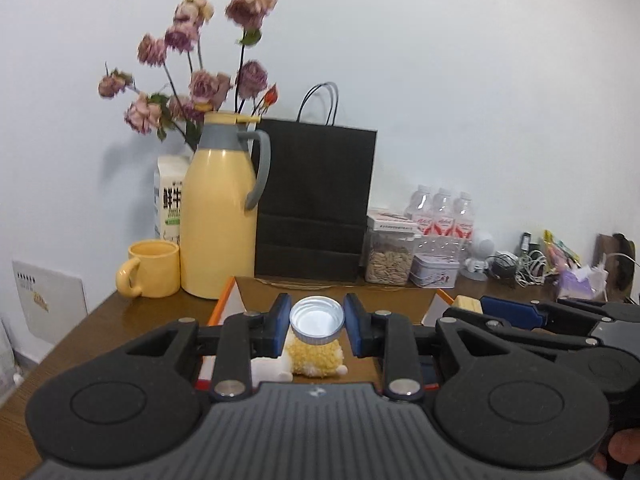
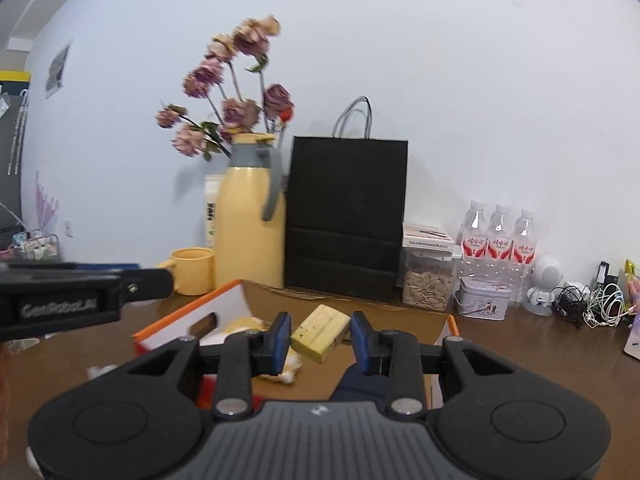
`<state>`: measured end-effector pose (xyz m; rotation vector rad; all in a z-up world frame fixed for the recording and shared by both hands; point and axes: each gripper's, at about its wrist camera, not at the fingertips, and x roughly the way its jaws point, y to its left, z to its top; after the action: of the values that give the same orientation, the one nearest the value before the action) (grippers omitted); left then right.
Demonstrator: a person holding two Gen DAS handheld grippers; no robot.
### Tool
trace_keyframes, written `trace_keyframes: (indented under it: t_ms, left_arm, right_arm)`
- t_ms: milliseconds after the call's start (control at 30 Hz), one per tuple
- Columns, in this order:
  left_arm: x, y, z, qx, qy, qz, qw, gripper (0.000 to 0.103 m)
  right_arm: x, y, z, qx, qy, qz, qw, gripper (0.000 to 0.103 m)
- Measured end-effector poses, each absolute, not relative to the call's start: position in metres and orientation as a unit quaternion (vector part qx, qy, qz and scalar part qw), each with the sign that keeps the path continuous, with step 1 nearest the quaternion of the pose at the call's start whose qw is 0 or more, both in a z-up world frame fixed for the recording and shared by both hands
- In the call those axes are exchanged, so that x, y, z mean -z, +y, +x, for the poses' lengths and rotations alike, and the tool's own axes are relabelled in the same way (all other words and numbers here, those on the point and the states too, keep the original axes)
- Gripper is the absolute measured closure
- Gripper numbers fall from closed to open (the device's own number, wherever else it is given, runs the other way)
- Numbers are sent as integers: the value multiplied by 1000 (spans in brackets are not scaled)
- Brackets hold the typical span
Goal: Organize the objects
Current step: 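Lower the white cap into the box with the left tool while the right tool releases the block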
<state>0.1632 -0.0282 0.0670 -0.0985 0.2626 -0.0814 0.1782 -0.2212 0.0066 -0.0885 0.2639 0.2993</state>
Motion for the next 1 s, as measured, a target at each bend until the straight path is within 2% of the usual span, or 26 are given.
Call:
trace_keyframes:
  t_ms: [400, 800, 867, 900, 933, 967, 1000]
  left_arm:
    - [-42, -61, 254, 3, 161, -55, 985, 73]
    - [-22, -66, 269, 5, 188, -39, 981, 73]
    - [-23, -65, 266, 4, 180, -40, 983, 65]
    - [-23, -64, 264, 0, 176, -40, 984, 49]
    - [-23, -63, 263, -6, 173, -40, 984, 31]
    - [-24, -63, 262, -12, 169, -39, 985, 24]
    - [-24, -62, 259, -16, 163, -38, 986, 17]
  right_arm:
    - [32, -247, 262, -121, 184, -12, 975, 72]
    - [41, -252, 268, -115, 217, -1, 969, 71]
    - [41, -252, 268, -113, 218, 0, 969, 70]
    - [41, -252, 268, -111, 219, 1, 969, 63]
    - [41, -252, 268, -109, 219, 0, 970, 50]
    - [41, -253, 268, -109, 219, 2, 970, 43]
    - [41, -254, 267, -110, 217, 4, 970, 30]
